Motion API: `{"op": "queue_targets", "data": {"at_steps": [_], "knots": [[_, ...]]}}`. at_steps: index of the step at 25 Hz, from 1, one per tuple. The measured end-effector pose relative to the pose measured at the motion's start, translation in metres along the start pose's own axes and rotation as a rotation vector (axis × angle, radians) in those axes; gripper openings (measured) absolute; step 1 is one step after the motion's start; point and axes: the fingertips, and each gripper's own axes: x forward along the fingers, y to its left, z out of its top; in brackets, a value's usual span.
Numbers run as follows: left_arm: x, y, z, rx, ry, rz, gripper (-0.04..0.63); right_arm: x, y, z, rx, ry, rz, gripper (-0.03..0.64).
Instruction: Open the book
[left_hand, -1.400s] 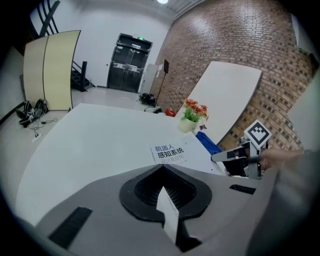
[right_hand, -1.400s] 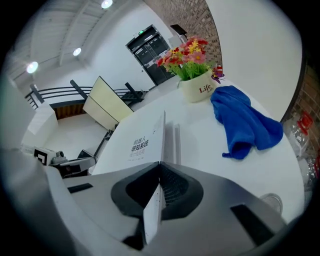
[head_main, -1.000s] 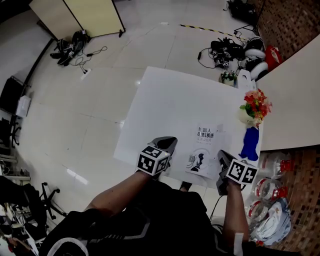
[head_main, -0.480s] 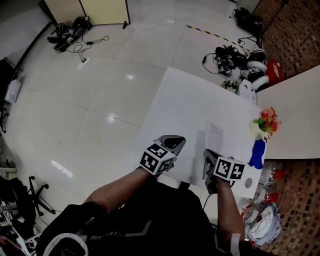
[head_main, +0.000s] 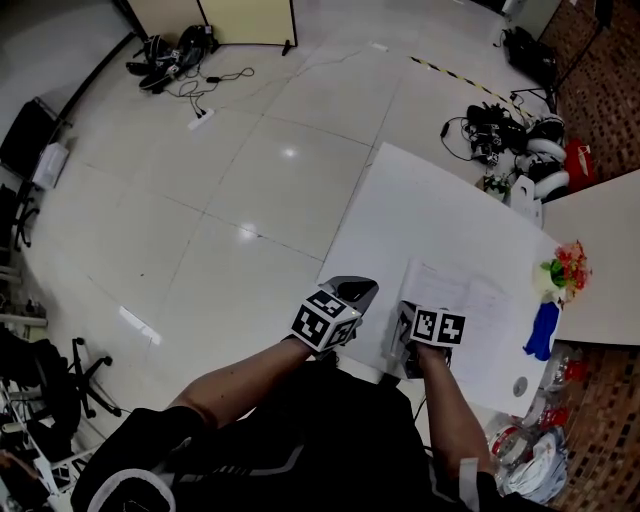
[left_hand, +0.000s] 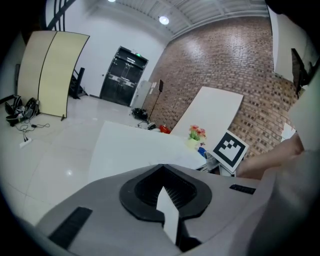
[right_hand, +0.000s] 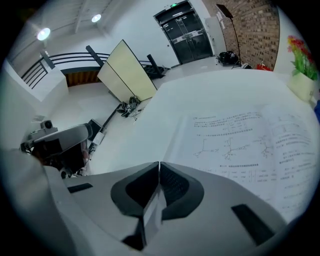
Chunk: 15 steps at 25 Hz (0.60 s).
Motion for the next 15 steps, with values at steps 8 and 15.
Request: {"op": "queue_targets", "data": {"at_steps": [8,15], "knots": [[-0.004,0.009,-0.004,0.004,0.008,0.006,-0.005,0.017,-0.003,-0.008,-0.068,-0.026,-0.017,0.005],[-0.002,0.001,0.022,0.001,-0.061,-0.019,-0.005,-0.049,-0.009,0.034,-0.079,-0.257,-0.001,0.006]]}}
